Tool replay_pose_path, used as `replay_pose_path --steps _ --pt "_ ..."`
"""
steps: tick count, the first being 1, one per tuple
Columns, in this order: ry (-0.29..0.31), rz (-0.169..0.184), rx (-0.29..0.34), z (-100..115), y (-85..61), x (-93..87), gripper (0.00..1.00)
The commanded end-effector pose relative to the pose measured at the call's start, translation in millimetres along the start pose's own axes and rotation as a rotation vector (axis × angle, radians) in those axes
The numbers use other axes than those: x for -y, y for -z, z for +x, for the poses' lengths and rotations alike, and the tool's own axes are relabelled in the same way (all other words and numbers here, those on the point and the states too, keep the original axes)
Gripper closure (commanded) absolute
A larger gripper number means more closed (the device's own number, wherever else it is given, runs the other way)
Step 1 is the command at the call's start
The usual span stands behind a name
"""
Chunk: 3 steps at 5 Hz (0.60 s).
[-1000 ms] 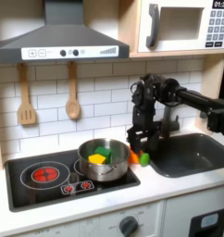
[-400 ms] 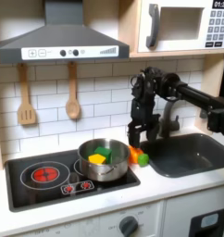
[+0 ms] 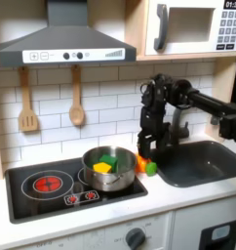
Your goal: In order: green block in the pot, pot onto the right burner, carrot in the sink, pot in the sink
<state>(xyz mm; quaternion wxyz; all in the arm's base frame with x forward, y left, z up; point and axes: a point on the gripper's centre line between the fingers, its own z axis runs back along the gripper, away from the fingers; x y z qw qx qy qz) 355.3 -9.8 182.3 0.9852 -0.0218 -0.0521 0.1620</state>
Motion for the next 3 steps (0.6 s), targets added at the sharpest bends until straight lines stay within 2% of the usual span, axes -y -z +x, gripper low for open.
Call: replay_pose_path --steps 1,2,3 --pt "-0.023 0.03 0.01 8 11.0 1.0 0.0" --pt "-0.027 0.047 -0.002 12 16.9 -4.3 0.0" --pt "-0.012 0.056 -0.021 14 28.0 0.1 0.0"
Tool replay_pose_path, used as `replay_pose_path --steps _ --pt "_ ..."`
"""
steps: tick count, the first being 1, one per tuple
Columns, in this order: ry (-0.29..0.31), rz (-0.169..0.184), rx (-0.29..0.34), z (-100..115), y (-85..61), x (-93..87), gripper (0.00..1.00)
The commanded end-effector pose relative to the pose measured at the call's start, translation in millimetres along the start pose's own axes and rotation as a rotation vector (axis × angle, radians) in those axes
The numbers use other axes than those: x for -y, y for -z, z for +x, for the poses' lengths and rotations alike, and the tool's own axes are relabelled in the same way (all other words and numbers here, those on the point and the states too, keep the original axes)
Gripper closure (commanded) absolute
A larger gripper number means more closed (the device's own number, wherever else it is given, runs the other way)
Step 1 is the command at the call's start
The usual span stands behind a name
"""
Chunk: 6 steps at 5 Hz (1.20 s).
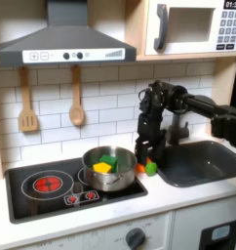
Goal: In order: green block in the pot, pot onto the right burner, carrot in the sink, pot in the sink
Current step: 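Put the carrot in the sink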
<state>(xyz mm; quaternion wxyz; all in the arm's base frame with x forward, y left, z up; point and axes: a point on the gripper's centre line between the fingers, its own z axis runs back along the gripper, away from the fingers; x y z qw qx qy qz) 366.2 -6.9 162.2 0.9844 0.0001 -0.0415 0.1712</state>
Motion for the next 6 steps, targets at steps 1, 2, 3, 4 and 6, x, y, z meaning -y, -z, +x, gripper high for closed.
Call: replay_pose_path --steps 1,2,3,4,6 --pt "0.003 0.006 -0.009 9.1 10.9 2.4 0.0" --pt "0.001 0.007 -0.009 14.7 11.2 2.8 0.0" --pt "0.005 0.0 -0.017 16.0 15.0 2.7 0.0" --pt "0.02 0.004 -0.021 14.2 17.9 4.1 0.0" --pt "0.041 -0.003 -0.006 10.2 15.3 2.9 0.0"
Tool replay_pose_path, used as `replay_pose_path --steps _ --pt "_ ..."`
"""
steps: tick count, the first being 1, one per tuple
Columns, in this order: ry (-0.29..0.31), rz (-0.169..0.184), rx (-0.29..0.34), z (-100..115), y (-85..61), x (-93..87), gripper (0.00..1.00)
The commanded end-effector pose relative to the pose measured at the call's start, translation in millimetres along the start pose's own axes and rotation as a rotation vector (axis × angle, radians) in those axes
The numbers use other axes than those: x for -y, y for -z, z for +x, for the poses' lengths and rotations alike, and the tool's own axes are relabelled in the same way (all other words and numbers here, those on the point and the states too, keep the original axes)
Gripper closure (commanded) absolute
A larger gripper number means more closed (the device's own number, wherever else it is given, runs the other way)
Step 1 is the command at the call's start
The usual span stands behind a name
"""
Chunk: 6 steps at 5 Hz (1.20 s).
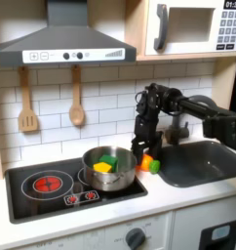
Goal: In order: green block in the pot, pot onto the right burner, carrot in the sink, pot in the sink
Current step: 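Put the carrot in the sink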
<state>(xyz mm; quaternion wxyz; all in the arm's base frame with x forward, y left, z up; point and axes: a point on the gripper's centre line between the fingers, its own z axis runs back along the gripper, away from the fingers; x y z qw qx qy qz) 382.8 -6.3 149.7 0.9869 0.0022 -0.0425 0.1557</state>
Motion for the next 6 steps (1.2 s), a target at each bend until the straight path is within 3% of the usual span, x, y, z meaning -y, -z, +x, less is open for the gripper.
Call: replay_pose_path --steps 1,3,4,6 --pt "0.015 -0.014 -0.028 -11 3.6 -3.0 0.0" --pt "-0.006 -0.016 -0.071 -19 10.2 -10.1 0.0" --pt "-0.016 -0.01 -0.067 -17 11.1 -13.1 1.0" --pt "-0.01 -0.016 -0.051 -18 3.5 -9.3 1.0"
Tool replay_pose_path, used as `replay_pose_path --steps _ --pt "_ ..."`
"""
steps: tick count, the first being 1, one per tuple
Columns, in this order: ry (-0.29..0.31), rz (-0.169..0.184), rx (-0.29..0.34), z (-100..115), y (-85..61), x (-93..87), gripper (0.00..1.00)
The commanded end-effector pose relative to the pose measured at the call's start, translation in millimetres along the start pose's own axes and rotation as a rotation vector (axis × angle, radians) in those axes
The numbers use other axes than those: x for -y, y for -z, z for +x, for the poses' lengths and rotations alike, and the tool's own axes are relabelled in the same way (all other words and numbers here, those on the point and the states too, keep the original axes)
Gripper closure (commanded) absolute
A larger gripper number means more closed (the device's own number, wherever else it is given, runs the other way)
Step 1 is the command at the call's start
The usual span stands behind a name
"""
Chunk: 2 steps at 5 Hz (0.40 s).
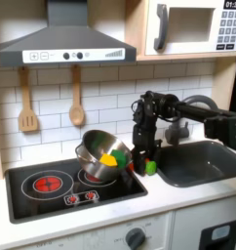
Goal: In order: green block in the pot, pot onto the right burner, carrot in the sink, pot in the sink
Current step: 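Put the carrot in the sink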
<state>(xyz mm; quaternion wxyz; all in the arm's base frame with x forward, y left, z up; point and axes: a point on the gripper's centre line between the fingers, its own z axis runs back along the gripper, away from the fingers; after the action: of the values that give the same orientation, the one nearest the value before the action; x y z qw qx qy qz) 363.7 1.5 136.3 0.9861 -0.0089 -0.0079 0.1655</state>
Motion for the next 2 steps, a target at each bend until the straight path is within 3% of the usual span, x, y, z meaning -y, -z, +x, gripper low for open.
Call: replay_pose_path --steps 1,2 --pt "0.017 -0.005 0.034 -3.2 -14.3 4.0 1.0" --pt "0.031 -0.009 0.045 -4.9 -20.0 4.5 1.0"
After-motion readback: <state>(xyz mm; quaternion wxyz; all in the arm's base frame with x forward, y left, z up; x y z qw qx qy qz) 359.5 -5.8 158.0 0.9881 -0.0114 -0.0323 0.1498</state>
